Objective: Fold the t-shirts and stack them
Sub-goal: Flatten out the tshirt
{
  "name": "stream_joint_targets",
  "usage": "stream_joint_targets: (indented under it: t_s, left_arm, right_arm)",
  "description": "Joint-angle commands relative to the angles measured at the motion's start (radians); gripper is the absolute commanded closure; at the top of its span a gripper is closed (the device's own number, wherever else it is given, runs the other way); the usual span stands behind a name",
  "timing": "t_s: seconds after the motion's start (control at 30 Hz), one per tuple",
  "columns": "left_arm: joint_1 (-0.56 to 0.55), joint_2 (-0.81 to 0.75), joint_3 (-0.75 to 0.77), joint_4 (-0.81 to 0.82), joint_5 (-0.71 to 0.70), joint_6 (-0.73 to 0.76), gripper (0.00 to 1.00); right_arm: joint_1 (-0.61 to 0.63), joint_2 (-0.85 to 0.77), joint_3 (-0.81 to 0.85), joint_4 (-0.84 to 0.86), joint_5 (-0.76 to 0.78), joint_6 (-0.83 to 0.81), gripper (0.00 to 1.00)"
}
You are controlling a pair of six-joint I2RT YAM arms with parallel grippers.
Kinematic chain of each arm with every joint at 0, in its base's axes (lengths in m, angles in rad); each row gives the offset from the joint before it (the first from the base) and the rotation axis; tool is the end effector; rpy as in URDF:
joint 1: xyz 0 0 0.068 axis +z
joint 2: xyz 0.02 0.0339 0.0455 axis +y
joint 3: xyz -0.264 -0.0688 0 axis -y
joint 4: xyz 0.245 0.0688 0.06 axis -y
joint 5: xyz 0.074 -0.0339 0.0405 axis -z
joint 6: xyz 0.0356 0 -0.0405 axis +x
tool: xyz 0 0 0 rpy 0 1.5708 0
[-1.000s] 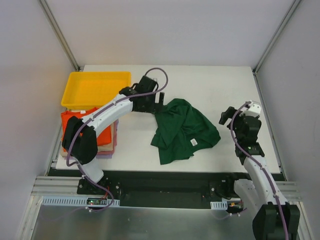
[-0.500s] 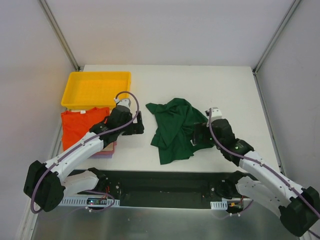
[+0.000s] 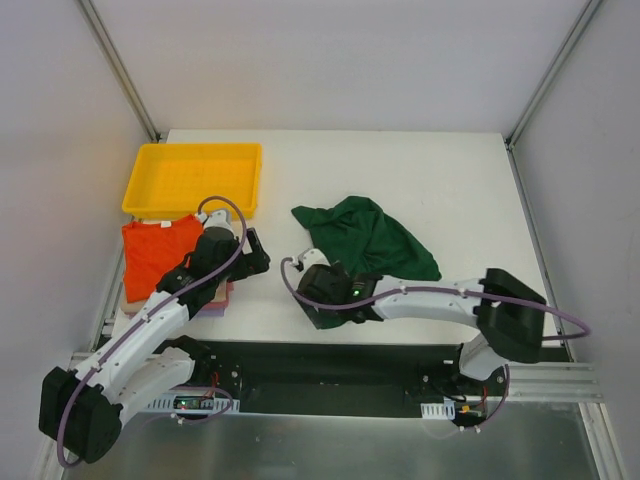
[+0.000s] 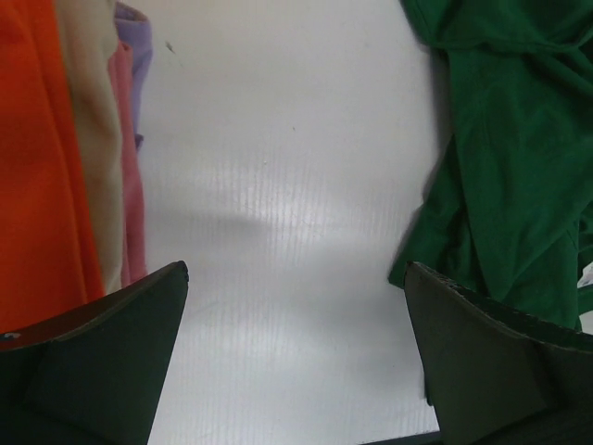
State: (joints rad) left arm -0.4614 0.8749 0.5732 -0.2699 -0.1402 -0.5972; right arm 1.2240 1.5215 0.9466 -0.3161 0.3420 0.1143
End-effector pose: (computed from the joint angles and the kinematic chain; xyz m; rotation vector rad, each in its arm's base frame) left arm 0.1763 -0.0821 0.2415 -0.2303 2.1607 -0.4668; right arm 0.1176 0.2902 0.2107 -1.1389 2.1156 0.2012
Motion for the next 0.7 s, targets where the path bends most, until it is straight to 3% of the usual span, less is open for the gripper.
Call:
stream_joint_targets:
  t_s: [0.0, 0.17, 0.57, 0.67]
  left_arm:
    - [0.053, -0.057, -0.038, -0.017, -0.013, -0.036, 0.01]
    - [0.109, -0.085, -0.059, -0.028, 0.013, -0.044, 0.01]
    - [0.125, -0.053, -0.061, -0.028, 0.034, -0.052, 0.01]
    - [0.125, -0.056, -0.062, -0.028, 0.034, -0.053, 0.01]
  right_arm:
    - [0.043, 0.138, 0.141, -0.161, 0.123, 0.088, 0.19]
    - [0.045, 0.173, 0.121, -0.158, -0.012, 0.169, 0.25]
    - [0.042, 0.275, 0.139, -0.173, -0.058, 0.214, 0.37]
    - [0.039, 0.278, 0.127, -0.189, -0.048, 0.237, 0.51]
